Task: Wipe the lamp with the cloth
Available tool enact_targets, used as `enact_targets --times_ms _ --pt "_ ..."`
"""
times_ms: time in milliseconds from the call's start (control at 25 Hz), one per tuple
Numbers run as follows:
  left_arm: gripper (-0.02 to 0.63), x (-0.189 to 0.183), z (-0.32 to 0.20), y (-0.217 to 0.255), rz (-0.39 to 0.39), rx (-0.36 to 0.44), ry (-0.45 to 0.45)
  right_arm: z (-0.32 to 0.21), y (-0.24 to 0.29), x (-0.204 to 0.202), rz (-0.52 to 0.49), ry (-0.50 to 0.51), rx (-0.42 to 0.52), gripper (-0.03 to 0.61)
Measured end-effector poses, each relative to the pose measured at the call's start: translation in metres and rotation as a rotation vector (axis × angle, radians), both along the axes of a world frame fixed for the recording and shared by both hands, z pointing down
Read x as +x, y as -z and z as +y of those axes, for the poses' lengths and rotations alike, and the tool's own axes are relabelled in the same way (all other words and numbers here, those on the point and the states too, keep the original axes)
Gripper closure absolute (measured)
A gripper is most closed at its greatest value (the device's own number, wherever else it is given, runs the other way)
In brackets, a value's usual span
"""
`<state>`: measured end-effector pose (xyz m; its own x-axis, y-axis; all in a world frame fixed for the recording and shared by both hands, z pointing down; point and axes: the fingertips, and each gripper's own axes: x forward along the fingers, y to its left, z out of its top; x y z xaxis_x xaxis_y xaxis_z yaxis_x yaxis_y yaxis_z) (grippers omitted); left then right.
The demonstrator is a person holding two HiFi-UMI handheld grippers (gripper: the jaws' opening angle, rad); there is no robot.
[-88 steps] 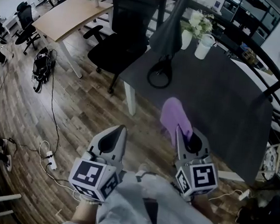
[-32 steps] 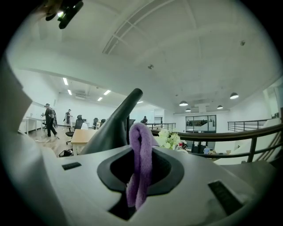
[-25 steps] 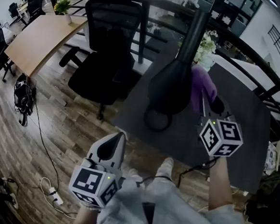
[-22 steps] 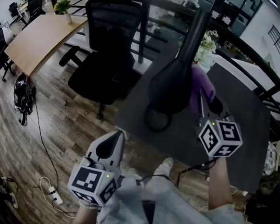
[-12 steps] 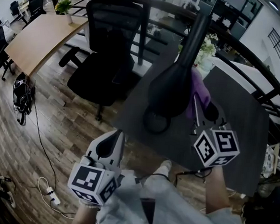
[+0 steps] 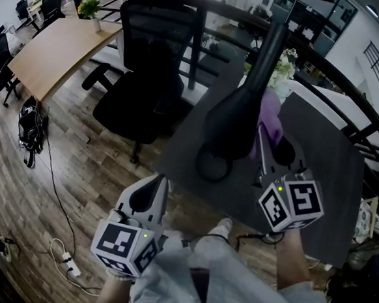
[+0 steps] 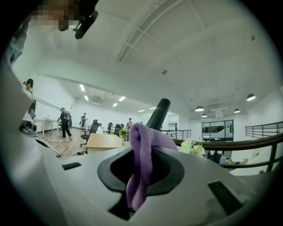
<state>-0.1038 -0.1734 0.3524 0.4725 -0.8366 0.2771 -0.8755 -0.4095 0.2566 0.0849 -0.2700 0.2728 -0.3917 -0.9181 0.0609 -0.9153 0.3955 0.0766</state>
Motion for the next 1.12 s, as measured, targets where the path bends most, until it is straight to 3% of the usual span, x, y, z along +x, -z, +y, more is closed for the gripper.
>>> enact_targets --times_ms 520,1120 --pt "0.614 -0.008 0.001 0.001 0.007 0.005 0.019 0.012 -0.001 -0.051 0.128 0.135 0.049 0.526" --pt "0.614 -0.012 0.004 0.001 0.008 0.008 0.029 0.040 -0.054 -0.110 0.276 0.362 -0.058 0.526"
